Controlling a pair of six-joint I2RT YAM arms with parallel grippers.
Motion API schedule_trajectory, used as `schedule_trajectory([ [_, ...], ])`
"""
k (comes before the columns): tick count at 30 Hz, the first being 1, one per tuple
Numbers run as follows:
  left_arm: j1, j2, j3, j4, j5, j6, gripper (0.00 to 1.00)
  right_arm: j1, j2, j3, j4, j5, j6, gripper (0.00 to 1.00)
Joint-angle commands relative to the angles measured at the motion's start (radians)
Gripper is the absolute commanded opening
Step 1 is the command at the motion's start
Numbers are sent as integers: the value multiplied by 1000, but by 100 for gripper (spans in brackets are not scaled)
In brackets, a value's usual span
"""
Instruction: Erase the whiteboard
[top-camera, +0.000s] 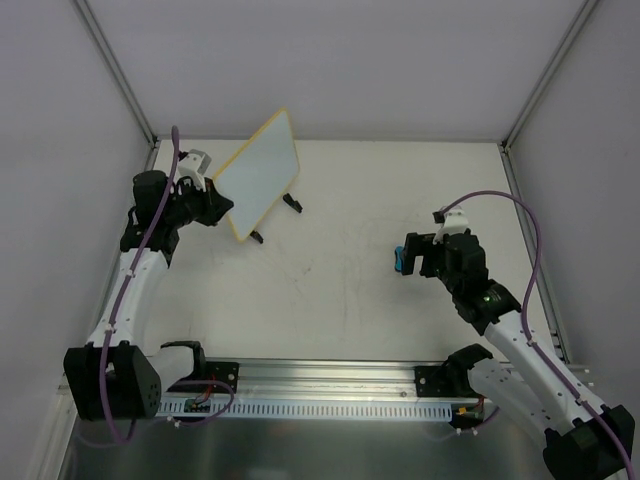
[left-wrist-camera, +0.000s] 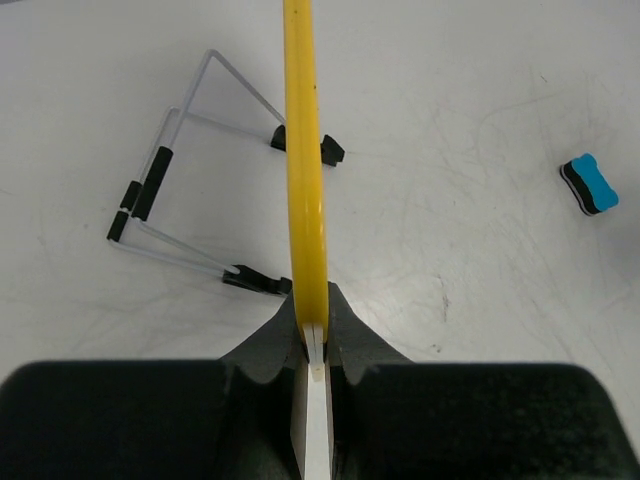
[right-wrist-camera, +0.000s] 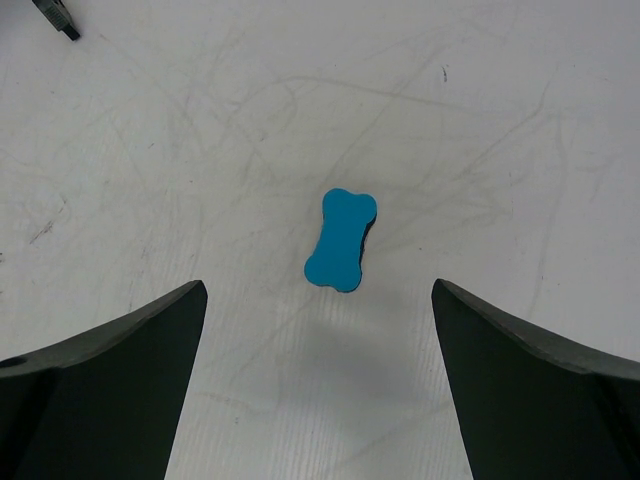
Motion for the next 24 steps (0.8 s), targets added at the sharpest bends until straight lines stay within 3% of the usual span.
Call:
schedule_trajectory([
  [1, 61, 12, 74, 197, 140, 59, 0, -2, -18, -5, 37, -6, -14, 99],
  [5, 141, 74, 74, 237, 301, 32, 0, -2, -18, -5, 37, -3, -15, 99],
  [12, 164, 113, 49, 263, 418, 66, 0, -2, -3, -2, 37, -2, -21, 99],
  [24, 225, 265, 92, 264, 518, 93, 0, -2, 3, -4, 37, 0, -31, 99],
])
